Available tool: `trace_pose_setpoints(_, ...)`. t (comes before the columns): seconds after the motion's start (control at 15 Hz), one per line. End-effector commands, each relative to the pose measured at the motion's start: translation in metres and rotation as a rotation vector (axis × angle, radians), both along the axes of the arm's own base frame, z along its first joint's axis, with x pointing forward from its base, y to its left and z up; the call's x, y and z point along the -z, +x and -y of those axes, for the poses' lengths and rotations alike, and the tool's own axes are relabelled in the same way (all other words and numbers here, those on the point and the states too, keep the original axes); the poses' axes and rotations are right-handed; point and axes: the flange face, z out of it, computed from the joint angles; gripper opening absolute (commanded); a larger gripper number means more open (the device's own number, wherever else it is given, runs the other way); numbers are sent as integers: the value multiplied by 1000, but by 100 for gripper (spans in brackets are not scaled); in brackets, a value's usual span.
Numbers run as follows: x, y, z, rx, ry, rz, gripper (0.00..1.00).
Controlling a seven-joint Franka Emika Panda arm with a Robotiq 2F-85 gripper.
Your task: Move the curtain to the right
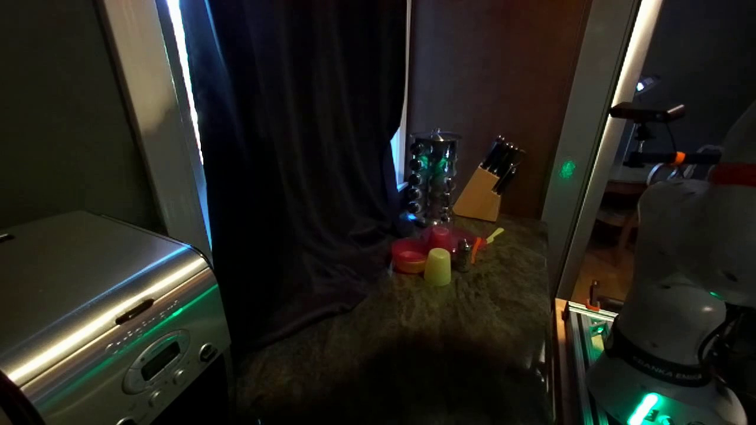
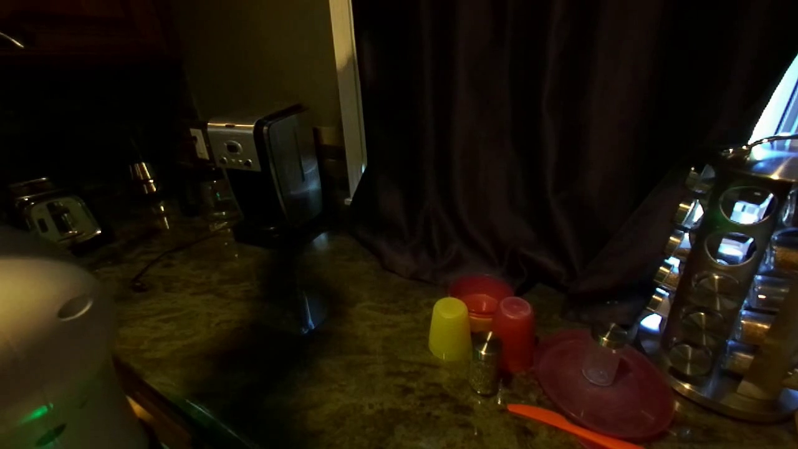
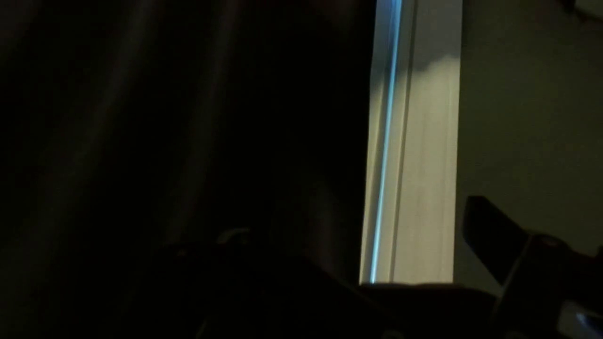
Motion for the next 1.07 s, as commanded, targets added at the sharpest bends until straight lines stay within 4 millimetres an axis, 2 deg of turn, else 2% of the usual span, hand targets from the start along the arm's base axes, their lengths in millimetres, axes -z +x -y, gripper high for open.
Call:
trace_pose_setpoints(0.0,-12,3,-5,10,14,33,100)
trace_pose_setpoints(0.13,-22,7,-7,18,28,53,100)
trace_pose_setpoints(0.53,-22,11,-5,23,30,52,100)
trace_pose_setpoints(1.0,-59,38,20,122,175,260,100)
